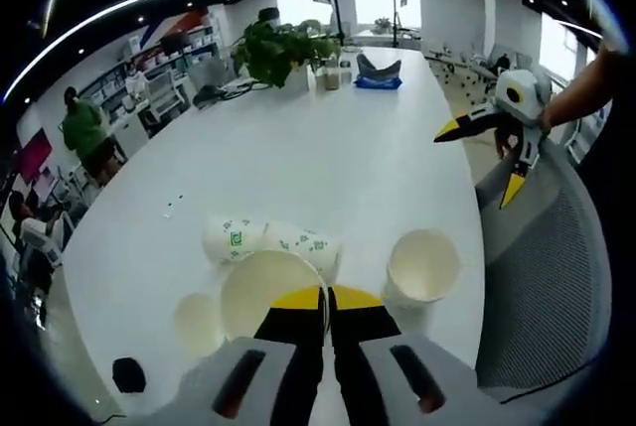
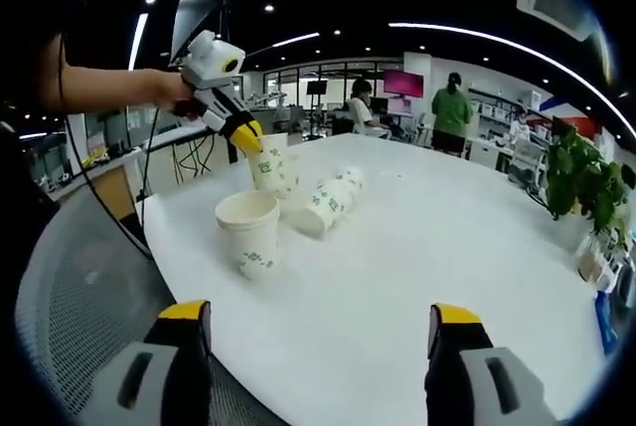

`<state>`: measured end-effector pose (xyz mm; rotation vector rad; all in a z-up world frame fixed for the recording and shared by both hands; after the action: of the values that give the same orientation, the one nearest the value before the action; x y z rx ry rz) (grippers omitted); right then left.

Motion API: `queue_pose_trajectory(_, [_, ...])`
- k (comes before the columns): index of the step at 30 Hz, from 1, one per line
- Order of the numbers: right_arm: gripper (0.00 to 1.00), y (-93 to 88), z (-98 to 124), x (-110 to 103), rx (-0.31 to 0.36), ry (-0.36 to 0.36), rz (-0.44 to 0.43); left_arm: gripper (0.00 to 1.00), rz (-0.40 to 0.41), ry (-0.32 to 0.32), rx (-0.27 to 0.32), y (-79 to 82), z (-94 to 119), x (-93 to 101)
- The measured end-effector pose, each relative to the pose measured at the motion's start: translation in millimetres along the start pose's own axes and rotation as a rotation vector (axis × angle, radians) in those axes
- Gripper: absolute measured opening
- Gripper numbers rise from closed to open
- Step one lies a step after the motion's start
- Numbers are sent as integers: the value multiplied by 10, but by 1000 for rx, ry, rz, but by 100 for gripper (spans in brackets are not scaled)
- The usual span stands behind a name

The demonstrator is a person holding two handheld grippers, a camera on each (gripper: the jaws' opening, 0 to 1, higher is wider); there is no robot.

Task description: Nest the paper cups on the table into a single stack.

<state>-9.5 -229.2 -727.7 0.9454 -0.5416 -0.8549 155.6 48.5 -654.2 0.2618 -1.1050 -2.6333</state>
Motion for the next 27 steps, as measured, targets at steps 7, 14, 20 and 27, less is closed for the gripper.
queue_pose_trajectory(7, [97, 21, 7, 9, 28, -5, -8, 0, -20, -9, 22, 190, 174, 112])
queue_pose_trajectory(14, [100, 44, 17, 12, 54, -6, -11, 0, -36, -33, 35, 303, 292, 251])
queue_pose_trajectory(20, [100, 50, 15, 5, 55, -3, -7, 0, -57, -54, 42, 374, 376, 360])
queue_pose_trajectory(27, [100, 47, 11, -1, 51, 1, -8, 0, -86, -87, 41, 421, 409, 480])
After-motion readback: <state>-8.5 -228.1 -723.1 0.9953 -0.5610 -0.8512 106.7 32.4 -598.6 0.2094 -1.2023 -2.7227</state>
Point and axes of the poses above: the point that each gripper's makers call its tool centre point, and the gripper's own axes: z roughly backward along the fingers, x roughly to its right, y roughly out of its top, the point moved 8 cm from there along z, roughly backward along the fingers, and after that the axes turned 3 degrees about -y, right-handed, at the moved point
